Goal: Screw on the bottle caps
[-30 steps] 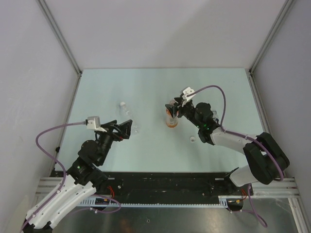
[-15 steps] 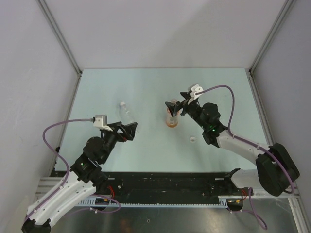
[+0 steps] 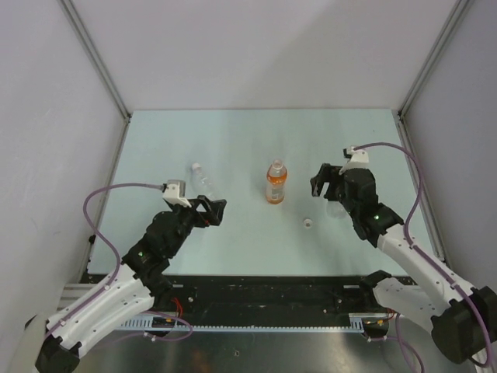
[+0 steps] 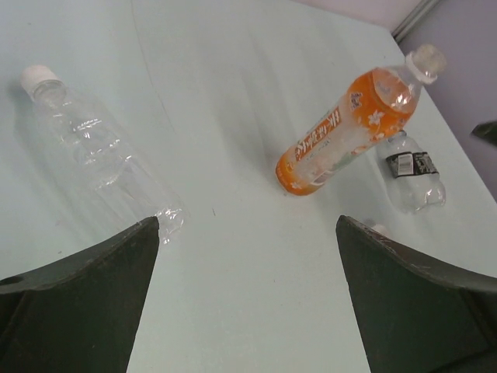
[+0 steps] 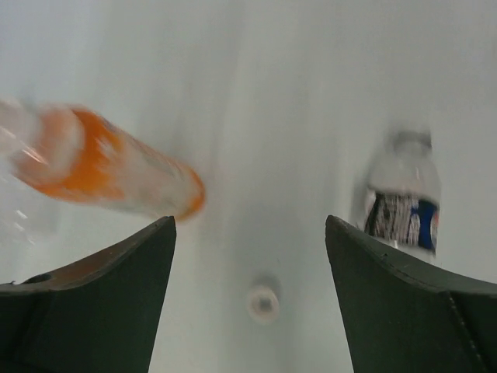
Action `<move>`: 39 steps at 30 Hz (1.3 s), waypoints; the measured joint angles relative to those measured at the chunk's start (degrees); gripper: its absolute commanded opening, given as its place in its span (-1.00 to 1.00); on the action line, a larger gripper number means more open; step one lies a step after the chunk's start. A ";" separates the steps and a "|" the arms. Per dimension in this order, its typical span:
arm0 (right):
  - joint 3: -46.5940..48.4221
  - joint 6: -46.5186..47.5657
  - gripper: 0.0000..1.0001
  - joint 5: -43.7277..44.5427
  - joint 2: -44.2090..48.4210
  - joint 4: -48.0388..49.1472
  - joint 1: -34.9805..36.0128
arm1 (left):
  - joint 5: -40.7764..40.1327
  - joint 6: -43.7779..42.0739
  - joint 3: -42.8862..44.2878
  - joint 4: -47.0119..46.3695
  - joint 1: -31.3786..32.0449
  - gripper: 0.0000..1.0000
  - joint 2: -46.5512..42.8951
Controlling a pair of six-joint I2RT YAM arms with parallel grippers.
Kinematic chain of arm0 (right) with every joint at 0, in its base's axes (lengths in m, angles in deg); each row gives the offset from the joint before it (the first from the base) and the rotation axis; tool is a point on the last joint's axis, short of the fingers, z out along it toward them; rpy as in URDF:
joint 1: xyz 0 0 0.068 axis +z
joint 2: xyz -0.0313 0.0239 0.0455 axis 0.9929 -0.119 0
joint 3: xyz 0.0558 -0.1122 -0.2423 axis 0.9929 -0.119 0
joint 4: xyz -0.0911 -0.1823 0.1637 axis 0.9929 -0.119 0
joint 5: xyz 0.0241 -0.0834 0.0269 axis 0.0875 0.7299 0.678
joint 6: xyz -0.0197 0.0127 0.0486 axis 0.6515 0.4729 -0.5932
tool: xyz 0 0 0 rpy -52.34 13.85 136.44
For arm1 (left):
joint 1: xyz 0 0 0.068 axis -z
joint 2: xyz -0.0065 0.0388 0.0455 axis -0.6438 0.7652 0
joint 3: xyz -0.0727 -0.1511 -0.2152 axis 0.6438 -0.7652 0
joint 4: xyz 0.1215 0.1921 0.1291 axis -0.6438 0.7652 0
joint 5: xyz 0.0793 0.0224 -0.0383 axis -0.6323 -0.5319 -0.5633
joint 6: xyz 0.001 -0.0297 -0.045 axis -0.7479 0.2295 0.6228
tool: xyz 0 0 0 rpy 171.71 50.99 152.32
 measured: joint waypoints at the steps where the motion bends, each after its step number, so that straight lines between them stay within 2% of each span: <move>1: -0.02 -0.33 0.54 -0.61 -0.87 -3.37 -0.70 | 0.46 0.00 0.00 -0.15 0.00 0.99 0.52; 5: -0.09 -0.31 0.29 -4.61 -6.88 -12.44 -1.11 | 1.70 0.02 0.00 -0.74 0.00 0.99 1.77; 9: -0.15 -0.37 0.17 -7.61 -13.38 -16.11 -1.11 | 2.27 0.02 0.00 -1.53 0.00 0.99 1.99; 28: -0.22 -0.37 -0.45 -13.62 -26.45 -14.16 -0.98 | 3.45 0.28 -2.34 -3.23 0.00 0.99 -1.25; 33: -0.15 -0.46 -0.93 -13.68 -28.76 -13.16 -0.96 | 3.41 0.28 -3.02 -3.21 0.00 0.99 -2.43; 39: -0.20 -0.81 -1.00 -15.21 -28.46 -12.09 -0.26 | 4.39 -0.26 -3.02 -3.28 0.00 0.99 -3.45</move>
